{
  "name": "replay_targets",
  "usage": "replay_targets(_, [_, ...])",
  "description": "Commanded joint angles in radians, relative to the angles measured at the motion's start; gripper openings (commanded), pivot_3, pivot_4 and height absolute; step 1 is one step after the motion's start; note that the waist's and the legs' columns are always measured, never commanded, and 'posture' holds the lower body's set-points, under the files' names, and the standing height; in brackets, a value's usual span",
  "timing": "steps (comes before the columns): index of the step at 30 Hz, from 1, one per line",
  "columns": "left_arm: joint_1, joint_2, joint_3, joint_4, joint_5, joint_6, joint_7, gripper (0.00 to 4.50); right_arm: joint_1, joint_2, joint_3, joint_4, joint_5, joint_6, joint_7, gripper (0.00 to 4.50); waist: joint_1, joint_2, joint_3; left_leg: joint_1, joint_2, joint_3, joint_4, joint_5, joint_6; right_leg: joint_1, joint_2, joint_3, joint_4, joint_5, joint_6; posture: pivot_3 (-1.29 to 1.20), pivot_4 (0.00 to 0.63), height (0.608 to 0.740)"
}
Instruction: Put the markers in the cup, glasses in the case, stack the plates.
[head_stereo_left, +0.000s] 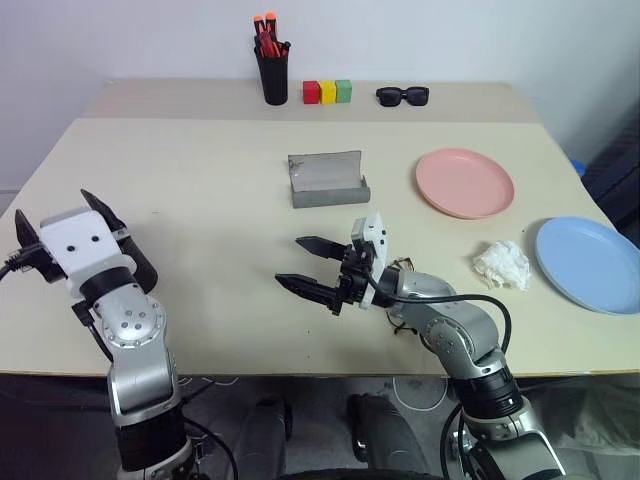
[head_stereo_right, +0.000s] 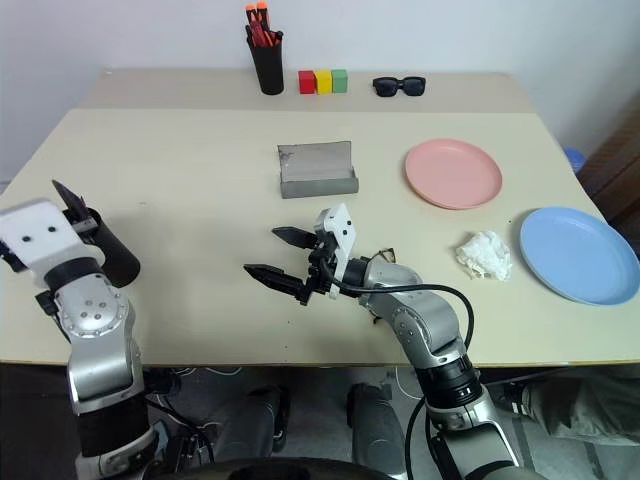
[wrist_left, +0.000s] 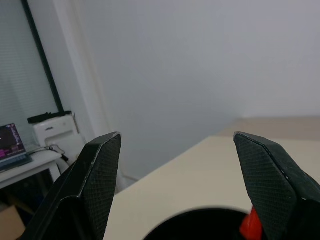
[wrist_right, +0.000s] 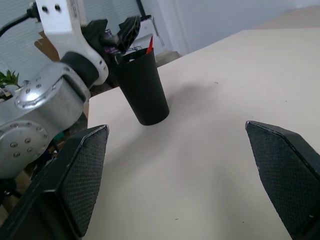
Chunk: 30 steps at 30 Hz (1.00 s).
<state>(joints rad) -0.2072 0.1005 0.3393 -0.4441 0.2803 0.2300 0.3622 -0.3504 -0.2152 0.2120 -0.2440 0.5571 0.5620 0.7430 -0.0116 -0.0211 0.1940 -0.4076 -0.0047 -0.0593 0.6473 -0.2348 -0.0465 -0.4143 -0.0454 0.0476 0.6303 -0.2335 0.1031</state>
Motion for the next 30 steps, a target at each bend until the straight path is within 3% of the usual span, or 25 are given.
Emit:
replay_targets(1, [-0.105,0.041,-0.076,-0.037,-0.08,0.005,-0.131,3.65,-0.01,0.0,-0.01,-0.038,0.015,-0.003,0.005,4.5,0.0,0.0,0.0,0.0,0.0,0.0,0.0,0.0,0.0,0.0,0.0,0.0,0.0,0.0,0.0,0.0,0.15,0.74])
replay_targets(4, [-0.196,0.065,-0.176,0.027,-0.236,0.128,-0.356,3.65,-0.018,-0.006,-0.018,-0.025,-0.016,-0.018,-0.019,4.5,-0.001,0.0,0.0,0.0,0.0,0.0,0.0,0.0,0.0,0.0,0.0,0.0,0.0,0.0,0.0,0.0,0.15,0.74])
replay_targets(7, [-0.27,0.121,-0.285,0.148,-0.296,0.298,-0.539,4.45,-0.038,-0.026,-0.037,0.0,-0.08,-0.031,-0.079,4.5,-0.006,0.0,0.0,0.0,0.0,0.001,0.0,0.0,0.0,0.0,0.0,0.0,0.0,0.0,0.0,0.0,0.15,0.74])
replay_targets(9, [-0.341,0.127,-0.325,0.288,-0.323,0.361,-0.604,4.45,-0.064,-0.07,-0.034,0.042,-0.175,-0.034,-0.139,4.5,-0.008,0.001,0.0,0.001,0.0,0.0,0.0,0.0,0.0,0.0,0.001,0.0,0.0,0.0,0.0,0.0,0.15,0.74])
replay_targets(15, [-0.586,0.13,-0.447,0.787,-0.314,0.184,-0.817,4.45,-0.057,-0.143,-0.117,0.066,-0.314,0.04,-0.334,4.5,-0.002,0.001,0.0,-0.001,0.0,0.001,-0.002,0.0,0.0,-0.003,0.001,0.0,0.0,0.0,0.0,0.0,0.15,0.74])
replay_targets(22, [-0.893,0.099,-0.474,1.359,-0.279,-0.03,-0.98,4.45,0.155,-0.253,-0.212,-0.259,-0.289,0.109,-0.322,4.5,-0.001,0.001,0.001,-0.004,-0.002,0.002,-0.002,-0.001,0.003,-0.005,-0.001,0.001,-0.001,0.0,0.002,0.0,0.15,0.74])
replay_targets(27, [-0.999,0.08,-0.47,1.585,-0.265,-0.082,-1.087,4.45,0.259,-0.276,-0.255,-0.431,-0.264,0.146,-0.329,4.5,-0.009,0.001,0.001,-0.004,-0.001,0.002,-0.002,-0.001,0.003,-0.005,0.0,0.001,0.0,-0.001,0.003,0.0,0.15,0.74])
replay_targets(30, [-1.029,0.079,-0.464,1.649,-0.254,-0.097,-1.128,3.6,0.299,-0.278,-0.287,-0.515,-0.238,0.165,-0.333,4.5,-0.005,0.001,0.001,-0.004,-0.001,0.002,-0.001,-0.001,0.003,-0.005,0.0,0.001,0.0,-0.001,0.003,0.0,0.15,0.74])
